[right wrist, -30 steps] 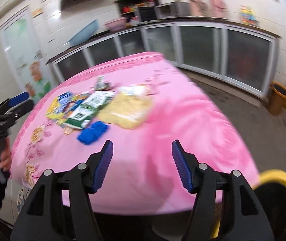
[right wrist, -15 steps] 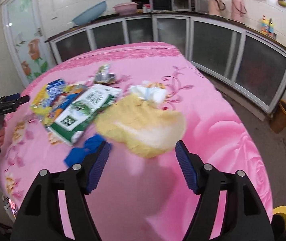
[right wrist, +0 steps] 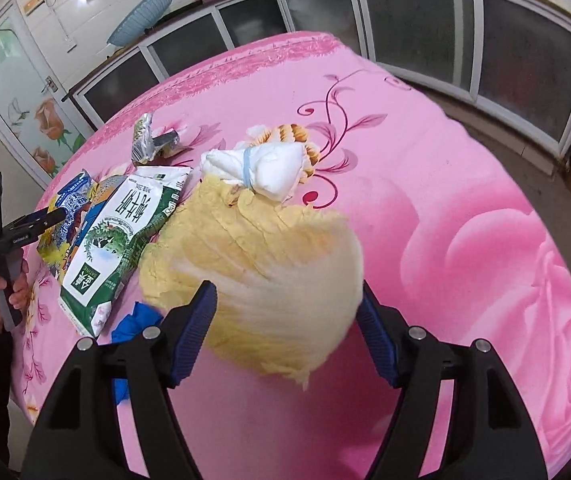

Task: Collect trash
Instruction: 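Grasp the yellow candy bag with the left tool while the right tool grasps the pale cabbage leaf, then carry the candy bag and cabbage leaf over the bin and open both tools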

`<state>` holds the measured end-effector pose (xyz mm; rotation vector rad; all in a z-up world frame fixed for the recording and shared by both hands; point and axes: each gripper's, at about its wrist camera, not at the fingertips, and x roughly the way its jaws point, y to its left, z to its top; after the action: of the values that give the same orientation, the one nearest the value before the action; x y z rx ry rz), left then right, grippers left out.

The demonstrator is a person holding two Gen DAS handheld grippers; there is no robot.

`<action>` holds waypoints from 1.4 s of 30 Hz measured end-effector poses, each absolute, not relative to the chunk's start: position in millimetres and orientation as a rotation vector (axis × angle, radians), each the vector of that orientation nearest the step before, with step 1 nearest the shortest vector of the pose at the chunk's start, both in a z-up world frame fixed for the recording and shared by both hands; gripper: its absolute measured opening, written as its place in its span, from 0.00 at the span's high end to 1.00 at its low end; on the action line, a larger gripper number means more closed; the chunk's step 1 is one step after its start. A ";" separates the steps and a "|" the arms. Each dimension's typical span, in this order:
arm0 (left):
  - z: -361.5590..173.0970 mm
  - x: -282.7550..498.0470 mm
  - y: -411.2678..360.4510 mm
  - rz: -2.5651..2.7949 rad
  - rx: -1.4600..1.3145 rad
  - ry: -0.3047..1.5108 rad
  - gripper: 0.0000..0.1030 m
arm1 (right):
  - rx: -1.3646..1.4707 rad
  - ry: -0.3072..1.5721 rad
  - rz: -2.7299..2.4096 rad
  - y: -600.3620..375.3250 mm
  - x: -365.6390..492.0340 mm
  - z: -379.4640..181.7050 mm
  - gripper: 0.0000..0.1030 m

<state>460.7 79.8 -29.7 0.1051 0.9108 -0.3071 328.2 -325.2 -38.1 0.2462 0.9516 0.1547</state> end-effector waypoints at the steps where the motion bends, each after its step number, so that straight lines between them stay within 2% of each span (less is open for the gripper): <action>1: -32.8 465.6 77.4 -0.328 0.096 0.931 0.08 | 0.242 0.953 0.155 -323.9 329.9 -38.9 0.35; 3: -38.5 472.6 70.6 -0.365 0.083 0.959 0.09 | 0.232 0.956 0.166 -319.4 333.2 -38.8 0.36; 4: -38.7 472.6 67.1 -0.372 0.084 0.957 0.12 | 0.214 0.950 0.157 -316.8 333.4 -37.0 0.42; 6: -36.4 471.8 59.5 -0.393 0.084 0.949 0.47 | 0.184 0.939 0.135 -315.2 333.1 -32.6 0.61; 7: -34.3 470.6 57.3 -0.401 0.080 0.945 0.52 | 0.174 0.935 0.120 -315.6 333.4 -30.2 0.79; 8: -32.7 468.9 54.7 -0.415 0.078 0.941 0.59 | 0.174 0.930 0.110 -317.7 333.1 -26.4 0.87; 10: -31.3 464.9 48.8 -0.412 0.096 0.931 0.79 | 0.197 0.909 0.125 -321.6 329.6 -17.8 0.94; 12: -29.7 460.1 42.5 -0.407 0.105 0.924 0.93 | 0.170 0.893 0.133 -317.1 324.5 -10.1 0.95; 15: -19.5 446.0 37.7 -0.414 0.123 0.897 0.95 | 0.145 0.855 0.146 -306.6 312.1 3.6 0.95; 28: 47.0 380.6 77.7 -0.393 0.046 0.787 0.96 | 0.156 0.658 0.155 -305.3 258.2 89.7 0.95; 42: 108.4 313.0 90.3 -0.421 -0.006 0.667 0.96 | 0.180 0.530 0.080 -335.9 192.5 147.2 0.95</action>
<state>313.0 90.3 108.4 -0.0062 0.6666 -0.4208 192.5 -335.9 147.2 0.1799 0.5301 0.0803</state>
